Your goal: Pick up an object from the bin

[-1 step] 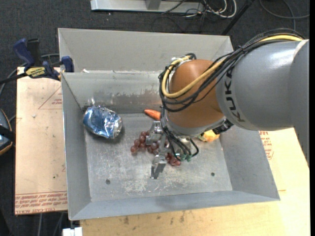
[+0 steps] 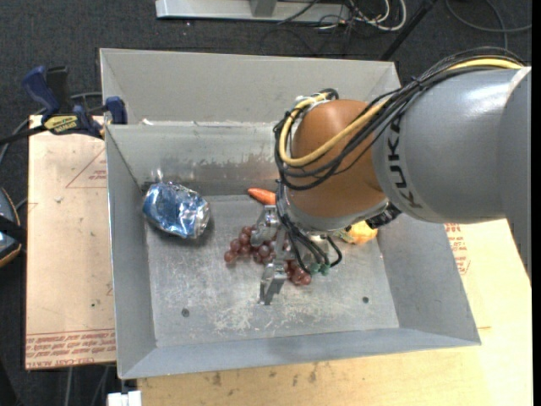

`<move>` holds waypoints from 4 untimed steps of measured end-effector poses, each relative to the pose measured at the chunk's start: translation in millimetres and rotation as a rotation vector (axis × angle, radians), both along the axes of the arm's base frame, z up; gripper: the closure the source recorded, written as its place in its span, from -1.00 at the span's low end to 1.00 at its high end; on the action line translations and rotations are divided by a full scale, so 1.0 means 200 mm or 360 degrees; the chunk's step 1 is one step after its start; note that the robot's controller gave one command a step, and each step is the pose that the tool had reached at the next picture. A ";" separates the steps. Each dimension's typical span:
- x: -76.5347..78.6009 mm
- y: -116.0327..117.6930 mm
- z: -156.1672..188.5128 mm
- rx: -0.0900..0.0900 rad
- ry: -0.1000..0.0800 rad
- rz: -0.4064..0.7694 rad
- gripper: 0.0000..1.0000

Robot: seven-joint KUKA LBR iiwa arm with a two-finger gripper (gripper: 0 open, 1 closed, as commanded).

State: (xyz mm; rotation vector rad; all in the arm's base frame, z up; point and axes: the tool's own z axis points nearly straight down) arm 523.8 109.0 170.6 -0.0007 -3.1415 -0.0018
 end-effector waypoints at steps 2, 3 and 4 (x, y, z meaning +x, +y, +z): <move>0.28 -0.25 -0.46 0.0009 -0.0026 -0.0253 -1.00; 0.29 -0.32 -0.46 0.0019 -0.0032 -0.0194 -1.00; 0.30 -0.25 -0.44 0.0002 -0.0020 -0.0251 -1.00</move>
Offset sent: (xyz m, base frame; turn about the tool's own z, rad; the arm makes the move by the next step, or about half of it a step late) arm 0.0579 -0.0503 -0.1006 0.1725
